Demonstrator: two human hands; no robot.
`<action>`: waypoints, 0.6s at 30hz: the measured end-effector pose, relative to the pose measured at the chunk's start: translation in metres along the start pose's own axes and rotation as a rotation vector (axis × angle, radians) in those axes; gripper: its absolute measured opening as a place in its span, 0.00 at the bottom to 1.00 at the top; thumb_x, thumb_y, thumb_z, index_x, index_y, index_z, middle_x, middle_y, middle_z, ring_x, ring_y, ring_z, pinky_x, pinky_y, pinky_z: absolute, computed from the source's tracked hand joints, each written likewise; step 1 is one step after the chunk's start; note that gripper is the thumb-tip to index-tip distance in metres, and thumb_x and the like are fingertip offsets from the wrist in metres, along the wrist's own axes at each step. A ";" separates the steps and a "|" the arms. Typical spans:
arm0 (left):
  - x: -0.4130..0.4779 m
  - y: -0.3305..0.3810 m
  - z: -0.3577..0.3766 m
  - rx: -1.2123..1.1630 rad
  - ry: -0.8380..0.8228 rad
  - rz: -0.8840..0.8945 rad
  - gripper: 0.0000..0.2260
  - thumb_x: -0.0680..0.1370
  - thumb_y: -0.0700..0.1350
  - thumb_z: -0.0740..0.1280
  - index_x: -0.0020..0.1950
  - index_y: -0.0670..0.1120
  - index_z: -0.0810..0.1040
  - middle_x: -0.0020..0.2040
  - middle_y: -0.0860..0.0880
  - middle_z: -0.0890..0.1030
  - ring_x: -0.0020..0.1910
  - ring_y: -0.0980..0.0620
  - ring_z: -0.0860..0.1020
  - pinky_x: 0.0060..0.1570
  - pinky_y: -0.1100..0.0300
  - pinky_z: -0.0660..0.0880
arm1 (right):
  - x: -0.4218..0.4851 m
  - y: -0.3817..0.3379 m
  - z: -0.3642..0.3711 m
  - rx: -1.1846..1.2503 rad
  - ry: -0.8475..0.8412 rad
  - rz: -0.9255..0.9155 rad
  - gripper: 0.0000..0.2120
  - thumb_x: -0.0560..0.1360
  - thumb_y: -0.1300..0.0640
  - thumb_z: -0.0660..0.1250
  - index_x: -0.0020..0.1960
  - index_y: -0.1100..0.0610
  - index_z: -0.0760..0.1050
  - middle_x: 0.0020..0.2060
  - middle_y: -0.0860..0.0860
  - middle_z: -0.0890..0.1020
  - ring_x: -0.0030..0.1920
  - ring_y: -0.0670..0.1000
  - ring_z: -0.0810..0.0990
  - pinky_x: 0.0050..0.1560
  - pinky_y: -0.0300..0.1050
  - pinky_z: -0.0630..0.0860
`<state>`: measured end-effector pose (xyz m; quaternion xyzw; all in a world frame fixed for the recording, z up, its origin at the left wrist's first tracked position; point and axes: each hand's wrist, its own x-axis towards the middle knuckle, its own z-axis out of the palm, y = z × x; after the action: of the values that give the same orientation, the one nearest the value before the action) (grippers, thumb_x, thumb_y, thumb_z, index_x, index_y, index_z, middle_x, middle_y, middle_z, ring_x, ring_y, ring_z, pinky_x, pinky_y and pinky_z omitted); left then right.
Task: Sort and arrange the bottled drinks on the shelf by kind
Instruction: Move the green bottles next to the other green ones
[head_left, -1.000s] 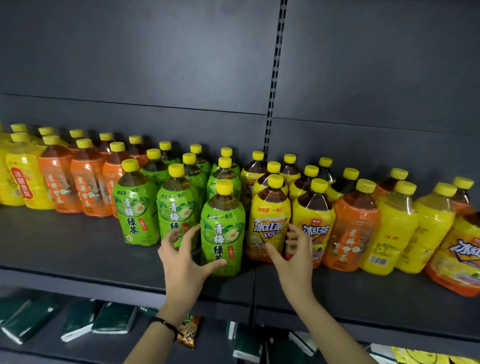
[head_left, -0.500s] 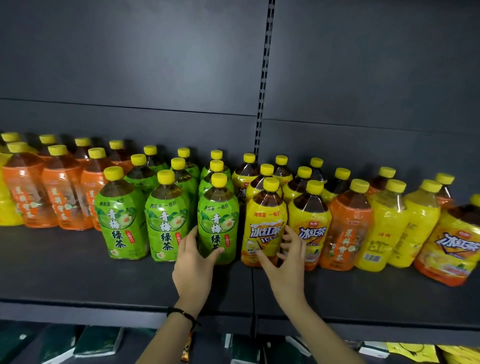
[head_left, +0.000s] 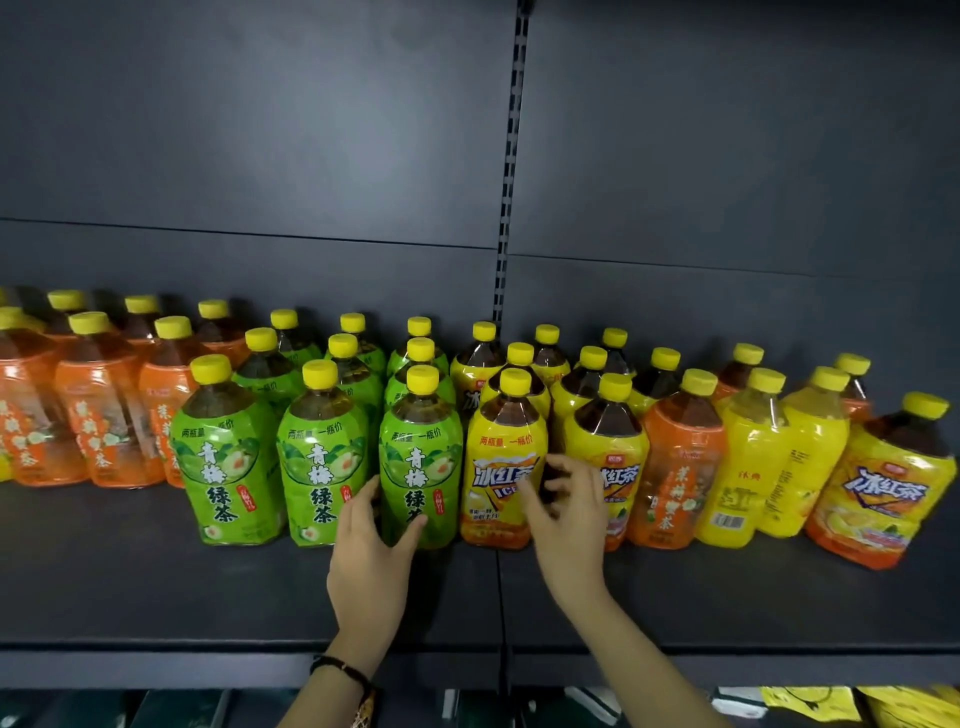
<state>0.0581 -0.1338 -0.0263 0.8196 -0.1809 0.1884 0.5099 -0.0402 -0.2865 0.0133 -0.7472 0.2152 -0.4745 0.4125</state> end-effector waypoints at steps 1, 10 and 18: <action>0.000 0.002 -0.002 0.002 -0.001 0.004 0.30 0.69 0.52 0.75 0.68 0.47 0.70 0.62 0.48 0.77 0.59 0.48 0.76 0.47 0.53 0.76 | 0.011 -0.010 -0.003 0.007 0.022 -0.026 0.18 0.72 0.56 0.72 0.58 0.48 0.70 0.49 0.43 0.75 0.47 0.44 0.78 0.44 0.42 0.79; 0.037 0.040 -0.023 0.145 0.072 0.279 0.35 0.69 0.55 0.73 0.71 0.43 0.68 0.65 0.44 0.76 0.63 0.46 0.74 0.48 0.57 0.77 | 0.152 -0.082 0.010 -0.241 -0.356 0.024 0.26 0.75 0.51 0.69 0.70 0.56 0.68 0.64 0.55 0.76 0.63 0.53 0.75 0.60 0.42 0.71; 0.046 0.040 -0.018 0.275 0.028 0.327 0.36 0.70 0.63 0.65 0.71 0.42 0.69 0.65 0.45 0.76 0.60 0.45 0.74 0.50 0.53 0.77 | 0.186 -0.060 0.036 -0.314 -0.540 0.109 0.18 0.69 0.56 0.75 0.57 0.60 0.79 0.55 0.56 0.81 0.58 0.56 0.78 0.56 0.48 0.75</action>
<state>0.0763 -0.1389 0.0346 0.8384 -0.2768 0.3029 0.3587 0.0724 -0.3703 0.1540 -0.8881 0.2085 -0.1970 0.3591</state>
